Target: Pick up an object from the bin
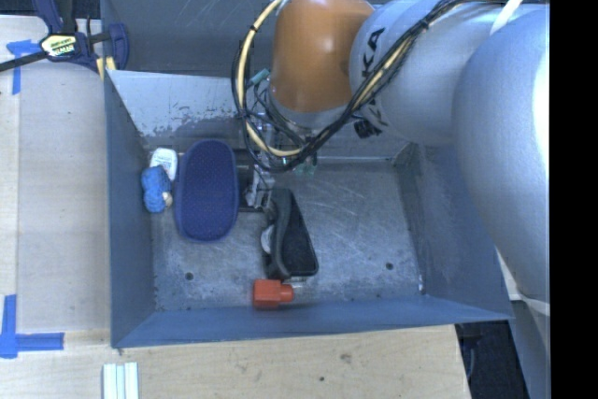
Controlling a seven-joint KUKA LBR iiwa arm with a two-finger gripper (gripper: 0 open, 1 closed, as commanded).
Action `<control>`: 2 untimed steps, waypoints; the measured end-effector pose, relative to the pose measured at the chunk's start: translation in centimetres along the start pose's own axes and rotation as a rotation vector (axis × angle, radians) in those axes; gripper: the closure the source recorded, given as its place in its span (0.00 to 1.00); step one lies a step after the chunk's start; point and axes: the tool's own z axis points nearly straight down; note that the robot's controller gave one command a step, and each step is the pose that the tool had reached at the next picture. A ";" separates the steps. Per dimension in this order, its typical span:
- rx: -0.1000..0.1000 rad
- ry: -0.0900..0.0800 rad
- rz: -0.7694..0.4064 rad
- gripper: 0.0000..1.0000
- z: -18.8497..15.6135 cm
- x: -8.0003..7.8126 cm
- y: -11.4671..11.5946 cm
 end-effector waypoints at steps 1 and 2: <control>0.000 -0.012 -0.389 0.00 4.3 0.1 -2.1; 0.004 -0.019 -0.884 0.00 6.2 -0.6 -3.2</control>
Offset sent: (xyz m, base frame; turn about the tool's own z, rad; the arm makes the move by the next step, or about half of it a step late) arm -0.0042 -0.0282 -0.0635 -0.4520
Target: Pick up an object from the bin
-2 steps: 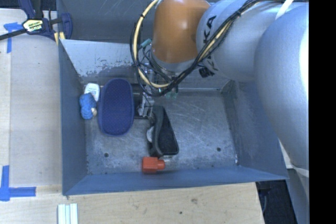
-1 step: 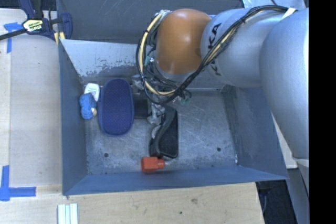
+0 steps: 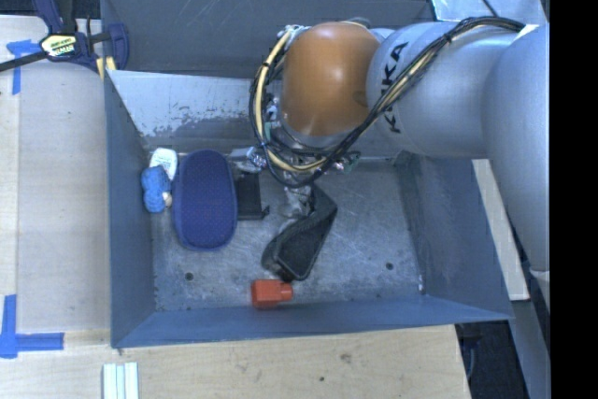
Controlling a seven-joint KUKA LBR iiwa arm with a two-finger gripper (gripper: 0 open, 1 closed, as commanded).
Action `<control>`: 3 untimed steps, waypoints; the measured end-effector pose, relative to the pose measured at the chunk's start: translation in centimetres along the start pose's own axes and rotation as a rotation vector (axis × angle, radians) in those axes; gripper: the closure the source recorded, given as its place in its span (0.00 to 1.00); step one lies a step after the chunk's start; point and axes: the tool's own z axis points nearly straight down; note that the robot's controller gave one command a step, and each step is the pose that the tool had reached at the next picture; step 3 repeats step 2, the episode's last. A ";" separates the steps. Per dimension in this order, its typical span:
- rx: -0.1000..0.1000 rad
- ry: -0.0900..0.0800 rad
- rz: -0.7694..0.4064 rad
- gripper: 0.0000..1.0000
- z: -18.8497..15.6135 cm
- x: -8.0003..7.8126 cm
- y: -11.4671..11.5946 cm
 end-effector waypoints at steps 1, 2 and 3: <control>-0.002 0.000 0.004 1.00 -0.1 0.0 0.1; 0.000 0.001 -0.012 1.00 -13.8 -0.1 1.2; 0.000 0.001 -0.012 1.00 -13.8 -0.1 1.2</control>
Offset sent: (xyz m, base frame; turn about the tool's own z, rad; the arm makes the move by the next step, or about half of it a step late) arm 0.0000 0.0000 0.0000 0.0000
